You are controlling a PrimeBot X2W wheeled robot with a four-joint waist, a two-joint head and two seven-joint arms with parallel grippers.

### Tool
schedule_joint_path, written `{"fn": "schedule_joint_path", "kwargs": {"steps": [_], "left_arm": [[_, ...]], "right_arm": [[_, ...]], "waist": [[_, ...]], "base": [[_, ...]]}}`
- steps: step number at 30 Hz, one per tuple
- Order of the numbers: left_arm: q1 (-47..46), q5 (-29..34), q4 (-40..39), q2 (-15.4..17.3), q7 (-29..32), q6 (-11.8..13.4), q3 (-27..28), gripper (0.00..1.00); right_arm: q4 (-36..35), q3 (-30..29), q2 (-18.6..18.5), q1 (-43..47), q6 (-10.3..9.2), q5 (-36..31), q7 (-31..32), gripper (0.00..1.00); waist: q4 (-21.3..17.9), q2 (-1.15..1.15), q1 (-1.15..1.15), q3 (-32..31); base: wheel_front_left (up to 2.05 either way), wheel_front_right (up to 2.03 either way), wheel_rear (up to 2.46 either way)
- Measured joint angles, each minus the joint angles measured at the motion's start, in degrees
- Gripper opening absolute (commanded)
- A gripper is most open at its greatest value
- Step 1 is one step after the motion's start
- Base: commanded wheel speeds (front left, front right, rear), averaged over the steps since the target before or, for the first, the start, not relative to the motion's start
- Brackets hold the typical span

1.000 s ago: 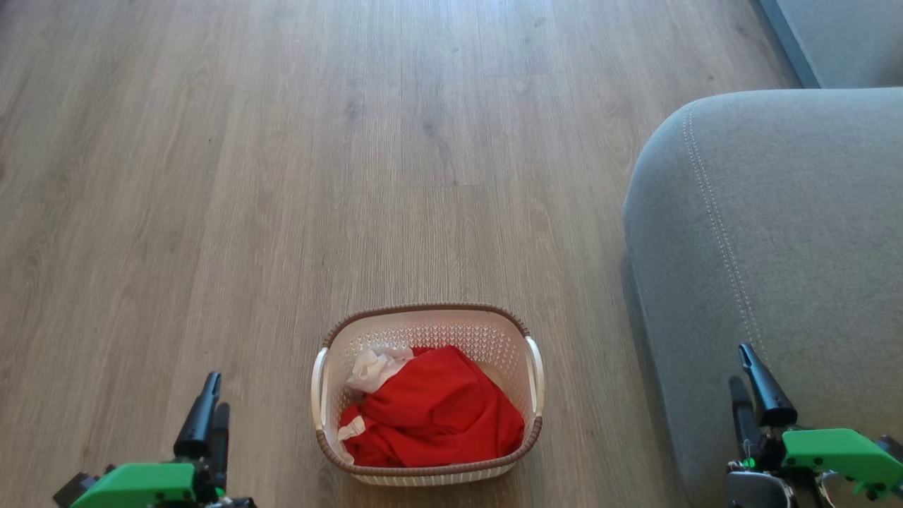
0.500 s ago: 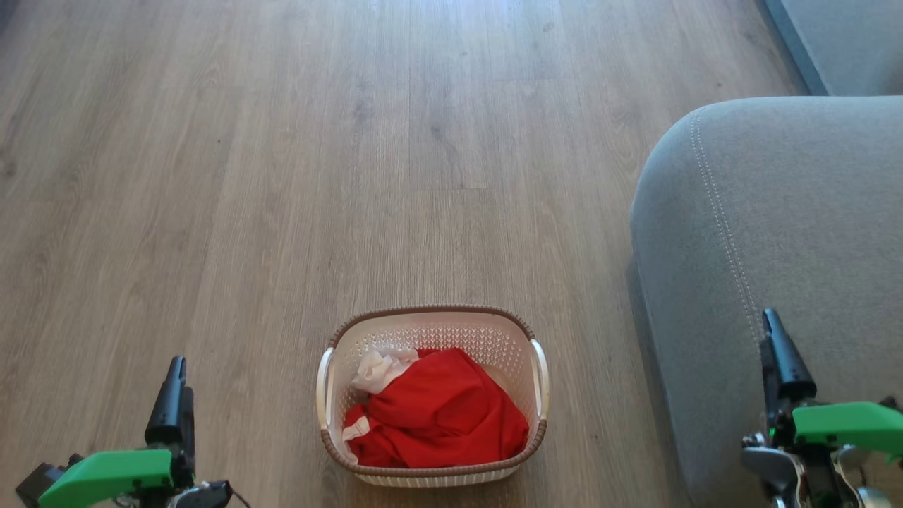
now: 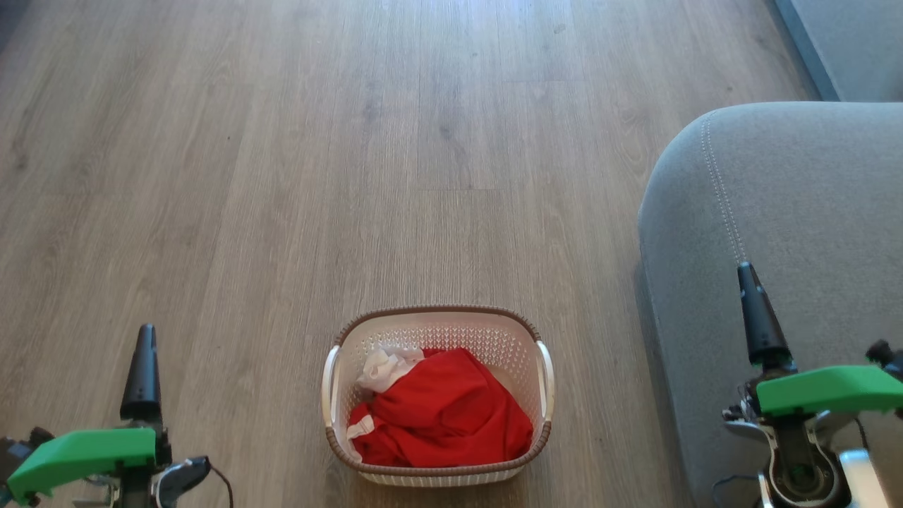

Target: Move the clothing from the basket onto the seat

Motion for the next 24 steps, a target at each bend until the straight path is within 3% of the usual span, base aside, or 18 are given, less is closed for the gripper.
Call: {"fn": "schedule_joint_path", "kwargs": {"steps": [6,10,15,24], "left_arm": [[-0.3,3.4,-2.7,0.0,-0.8,0.0,0.5,1.0],[-0.3,7.7,-4.7,0.0,-1.4,2.0,1.4,1.0],[-0.3,14.7,-10.0,0.1,-2.5,6.8,0.1,1.0],[-0.3,28.9,-16.6,0.1,-4.1,15.4,-8.4,1.0]], "right_arm": [[-3.4,1.0,0.0,-0.8,0.0,-9.2,-1.1,1.0],[-4.7,1.2,0.0,-0.9,0.0,-12.1,-1.7,1.0],[-6.4,1.6,0.0,-1.4,0.0,-17.3,-2.9,1.0],[-8.9,2.0,-0.1,-1.7,0.0,-24.0,-4.1,1.0]], "waist": [[0.3,0.0,0.0,-0.1],[0.4,0.0,0.0,-0.3],[0.5,0.0,0.0,-0.3],[1.1,0.0,0.0,-0.1]], "base": [[0.0,0.0,0.0],[0.0,0.0,0.0],[0.0,0.0,0.0],[0.0,0.0,0.0]]}}
